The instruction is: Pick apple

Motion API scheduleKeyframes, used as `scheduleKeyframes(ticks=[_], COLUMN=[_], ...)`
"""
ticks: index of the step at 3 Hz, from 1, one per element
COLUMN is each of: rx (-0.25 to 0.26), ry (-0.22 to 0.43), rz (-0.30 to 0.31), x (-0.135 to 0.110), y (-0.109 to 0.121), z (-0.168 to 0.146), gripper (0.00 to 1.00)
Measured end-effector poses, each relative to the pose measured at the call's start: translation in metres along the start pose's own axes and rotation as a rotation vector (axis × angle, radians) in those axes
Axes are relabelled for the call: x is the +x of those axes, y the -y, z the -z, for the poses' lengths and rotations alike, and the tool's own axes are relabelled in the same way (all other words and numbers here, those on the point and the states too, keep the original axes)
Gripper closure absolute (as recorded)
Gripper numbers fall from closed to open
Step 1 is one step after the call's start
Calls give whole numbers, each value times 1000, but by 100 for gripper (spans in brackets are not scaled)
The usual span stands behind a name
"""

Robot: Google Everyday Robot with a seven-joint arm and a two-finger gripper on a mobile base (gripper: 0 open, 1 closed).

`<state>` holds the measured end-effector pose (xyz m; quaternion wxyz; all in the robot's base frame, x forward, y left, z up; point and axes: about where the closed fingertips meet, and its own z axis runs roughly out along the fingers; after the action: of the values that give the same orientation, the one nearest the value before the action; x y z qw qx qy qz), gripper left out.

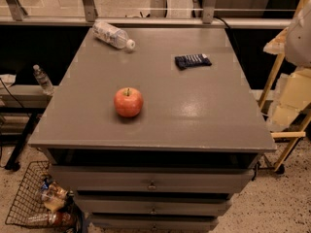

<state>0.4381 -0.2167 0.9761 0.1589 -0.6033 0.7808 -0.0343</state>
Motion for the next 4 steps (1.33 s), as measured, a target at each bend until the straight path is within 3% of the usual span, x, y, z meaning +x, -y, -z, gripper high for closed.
scheduleKeyframes(ticks=[1, 2, 3, 4], rx=[0, -54, -132, -167], ry=[0, 84, 232, 302], rz=[0, 85, 183, 222], x=[0, -44, -128, -178], y=[0, -1, -3, -7], z=[0, -21, -58, -79], gripper=[0, 0, 0, 0])
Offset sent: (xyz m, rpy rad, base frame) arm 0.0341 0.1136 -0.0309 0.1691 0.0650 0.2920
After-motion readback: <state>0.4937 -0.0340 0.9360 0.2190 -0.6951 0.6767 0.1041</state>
